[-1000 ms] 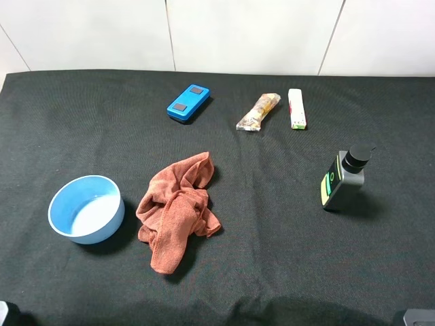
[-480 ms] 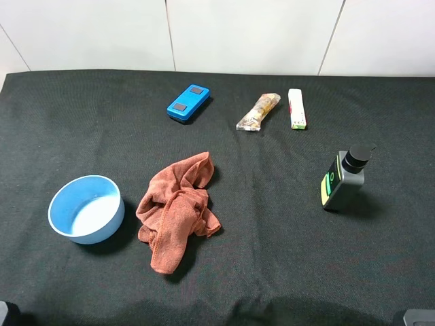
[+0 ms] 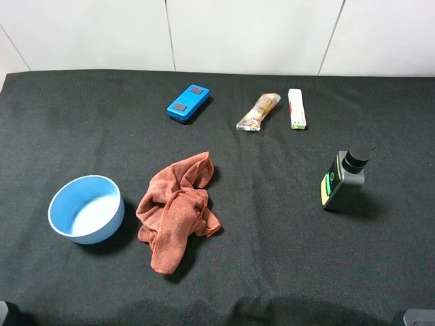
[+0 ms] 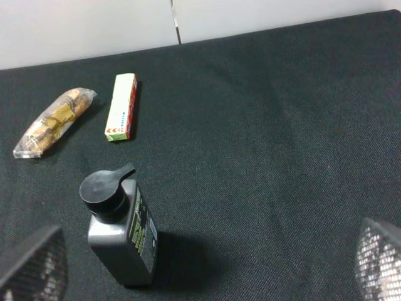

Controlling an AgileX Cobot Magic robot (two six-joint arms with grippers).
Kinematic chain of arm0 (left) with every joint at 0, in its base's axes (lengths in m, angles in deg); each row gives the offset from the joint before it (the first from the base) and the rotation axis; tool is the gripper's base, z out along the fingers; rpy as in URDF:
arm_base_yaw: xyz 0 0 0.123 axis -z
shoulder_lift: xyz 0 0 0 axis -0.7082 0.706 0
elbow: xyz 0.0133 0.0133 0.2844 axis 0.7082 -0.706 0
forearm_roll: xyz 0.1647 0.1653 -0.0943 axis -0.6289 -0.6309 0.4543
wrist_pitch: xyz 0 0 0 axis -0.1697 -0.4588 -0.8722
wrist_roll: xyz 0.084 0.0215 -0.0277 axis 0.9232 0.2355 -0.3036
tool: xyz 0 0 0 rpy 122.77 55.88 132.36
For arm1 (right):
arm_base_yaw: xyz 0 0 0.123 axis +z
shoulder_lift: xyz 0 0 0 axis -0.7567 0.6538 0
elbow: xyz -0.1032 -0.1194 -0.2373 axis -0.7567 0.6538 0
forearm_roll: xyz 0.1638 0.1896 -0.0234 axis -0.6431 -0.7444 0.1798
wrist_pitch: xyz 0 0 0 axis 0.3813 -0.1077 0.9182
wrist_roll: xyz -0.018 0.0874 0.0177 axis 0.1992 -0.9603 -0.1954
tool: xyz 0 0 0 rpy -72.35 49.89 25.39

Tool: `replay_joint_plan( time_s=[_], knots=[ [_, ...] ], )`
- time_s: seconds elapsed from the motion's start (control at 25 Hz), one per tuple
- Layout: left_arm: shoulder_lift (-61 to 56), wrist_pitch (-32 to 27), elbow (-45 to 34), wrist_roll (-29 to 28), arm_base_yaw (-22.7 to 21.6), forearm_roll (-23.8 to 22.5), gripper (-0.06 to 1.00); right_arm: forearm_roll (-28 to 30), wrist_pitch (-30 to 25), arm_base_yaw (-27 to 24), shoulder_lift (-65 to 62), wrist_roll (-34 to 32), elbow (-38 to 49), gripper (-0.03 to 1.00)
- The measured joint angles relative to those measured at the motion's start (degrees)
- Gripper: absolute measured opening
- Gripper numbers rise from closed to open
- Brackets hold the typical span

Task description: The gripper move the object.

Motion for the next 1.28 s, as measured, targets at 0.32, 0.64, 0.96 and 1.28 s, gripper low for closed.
replay_joint_plan(
  time_s=[0.32,0.64,0.96,1.28],
  knots=[
    [-0.35,0.00,-0.21,4.27,-7.97,3.43,0.98,0.00,0.02,0.00,0.00,0.00,0.00,0.69],
    [-2.76,-0.05,-0.21,4.88,-11.32,3.92,0.99,0.00,0.02,0.00,0.00,0.00,0.00,0.69],
    [-9.94,-0.07,-0.21,4.88,-11.36,3.87,0.99,0.00,0.06,0.00,0.00,0.00,0.00,0.69],
    [-9.99,-0.14,-0.21,5.02,-11.36,3.87,0.99,0.00,0.06,0.00,0.00,0.00,0.00,0.69]
  ],
)
